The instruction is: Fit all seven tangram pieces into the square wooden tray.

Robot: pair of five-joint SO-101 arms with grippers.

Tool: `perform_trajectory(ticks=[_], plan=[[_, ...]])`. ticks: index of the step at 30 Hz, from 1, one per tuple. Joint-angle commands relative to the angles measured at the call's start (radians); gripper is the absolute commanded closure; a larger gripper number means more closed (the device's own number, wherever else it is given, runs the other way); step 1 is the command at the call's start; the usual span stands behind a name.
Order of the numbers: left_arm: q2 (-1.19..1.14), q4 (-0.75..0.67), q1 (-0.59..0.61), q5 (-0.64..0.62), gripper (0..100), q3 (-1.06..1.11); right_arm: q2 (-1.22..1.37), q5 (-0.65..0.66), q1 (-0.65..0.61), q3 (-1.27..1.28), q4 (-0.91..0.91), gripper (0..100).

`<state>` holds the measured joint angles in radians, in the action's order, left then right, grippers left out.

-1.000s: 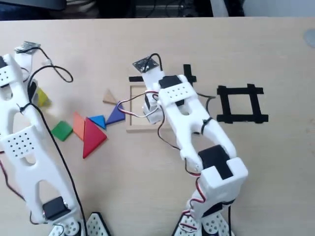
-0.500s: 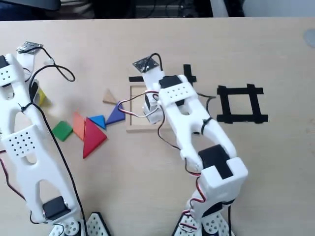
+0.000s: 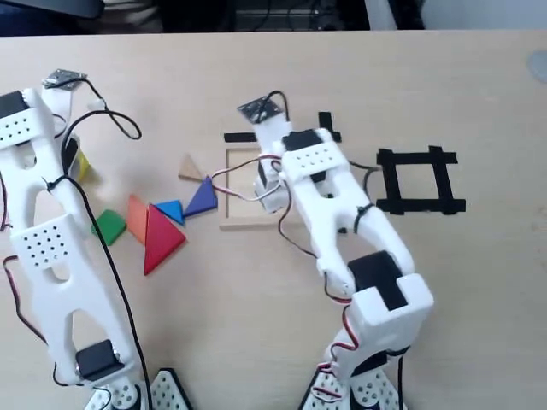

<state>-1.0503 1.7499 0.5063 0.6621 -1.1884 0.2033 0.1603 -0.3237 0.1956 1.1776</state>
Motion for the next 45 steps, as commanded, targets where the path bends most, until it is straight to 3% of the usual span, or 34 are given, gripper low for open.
perform_trajectory(ticks=[1,5,13,23,39,45], plan=[[0.037,0.011,-0.016,-0.041,97,-0.085,-0.12,0.008,0.083,-0.007,0.0,78.3],[0.126,0.012,-0.024,-0.051,97,-0.048,-0.205,0.008,0.166,-0.002,0.0,78.3],[0.468,0.012,-0.124,-0.049,97,0.234,-0.234,0.008,0.273,-0.013,0.02,78.3],[0.875,0.011,-0.409,-0.054,97,0.479,-0.234,0.077,0.41,-0.025,0.164,78.3],[0.902,0.009,-0.846,-0.121,97,0.596,-0.234,0.19,0.727,-0.016,0.11,78.3],[0.893,-0.066,-0.911,-0.138,97,0.702,-0.234,0.209,0.778,-0.012,0.084,78.3]])
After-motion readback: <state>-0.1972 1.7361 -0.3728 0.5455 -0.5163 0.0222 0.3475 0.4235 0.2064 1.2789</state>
